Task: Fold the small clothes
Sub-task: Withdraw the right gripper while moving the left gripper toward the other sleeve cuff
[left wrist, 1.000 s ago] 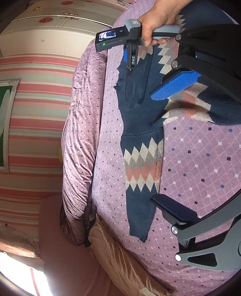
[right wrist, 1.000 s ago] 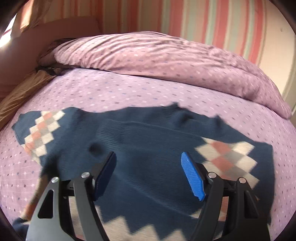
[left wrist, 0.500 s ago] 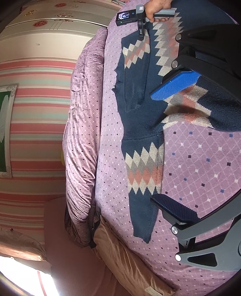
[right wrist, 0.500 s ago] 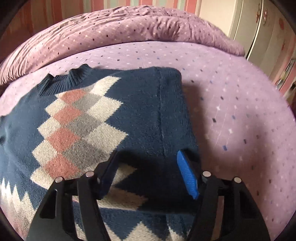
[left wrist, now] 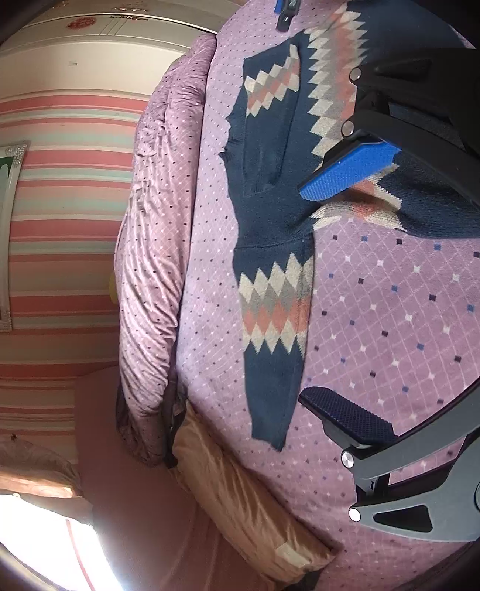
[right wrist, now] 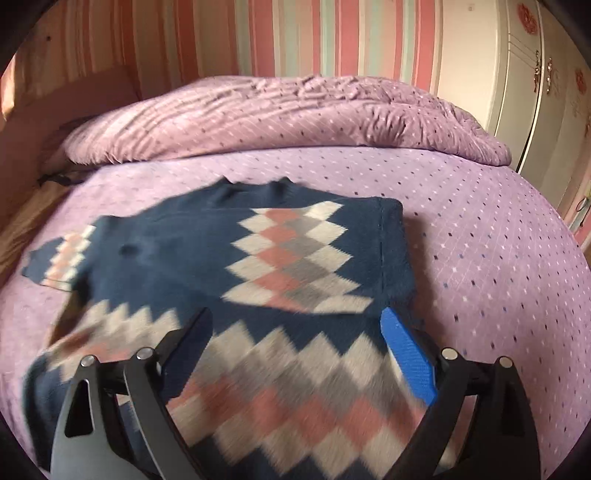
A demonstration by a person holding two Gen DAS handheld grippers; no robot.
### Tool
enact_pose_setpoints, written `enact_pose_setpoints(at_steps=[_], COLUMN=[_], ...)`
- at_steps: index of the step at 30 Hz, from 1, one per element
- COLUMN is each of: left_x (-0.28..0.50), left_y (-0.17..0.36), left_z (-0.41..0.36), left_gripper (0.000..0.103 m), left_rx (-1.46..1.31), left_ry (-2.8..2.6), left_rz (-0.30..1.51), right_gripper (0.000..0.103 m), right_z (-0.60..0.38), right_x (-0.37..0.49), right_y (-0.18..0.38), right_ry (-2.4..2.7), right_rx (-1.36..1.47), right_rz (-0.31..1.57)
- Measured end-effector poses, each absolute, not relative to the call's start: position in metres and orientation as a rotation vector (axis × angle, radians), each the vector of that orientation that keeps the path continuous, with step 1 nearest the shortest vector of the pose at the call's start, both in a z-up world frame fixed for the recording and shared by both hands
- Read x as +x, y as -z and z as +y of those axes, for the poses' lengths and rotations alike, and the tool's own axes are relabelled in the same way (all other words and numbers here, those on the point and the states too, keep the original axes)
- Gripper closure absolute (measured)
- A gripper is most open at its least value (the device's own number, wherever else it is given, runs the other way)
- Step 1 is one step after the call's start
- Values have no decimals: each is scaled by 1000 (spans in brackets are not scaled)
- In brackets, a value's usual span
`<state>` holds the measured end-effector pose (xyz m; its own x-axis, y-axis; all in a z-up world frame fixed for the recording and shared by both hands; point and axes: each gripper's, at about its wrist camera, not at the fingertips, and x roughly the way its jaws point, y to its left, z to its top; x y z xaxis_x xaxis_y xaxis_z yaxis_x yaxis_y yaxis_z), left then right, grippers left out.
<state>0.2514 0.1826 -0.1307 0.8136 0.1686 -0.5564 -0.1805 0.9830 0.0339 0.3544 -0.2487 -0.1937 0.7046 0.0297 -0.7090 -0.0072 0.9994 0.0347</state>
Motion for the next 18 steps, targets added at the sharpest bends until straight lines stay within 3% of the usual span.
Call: enact_pose_setpoints(at_steps=[9,18], left_x=[215,202], left_y=[69,72], left_z=[185,205], left_gripper=[3,3], left_rx=[-41,-11], left_ry=[-241,-207], left_rz=[579,595], right_gripper=[7,7], right_z=[-208,-177], right_x=[229,151], right_y=[107,59], right_ry=[-68,-48], right_rx=[24,-42], right_rz=[663,578])
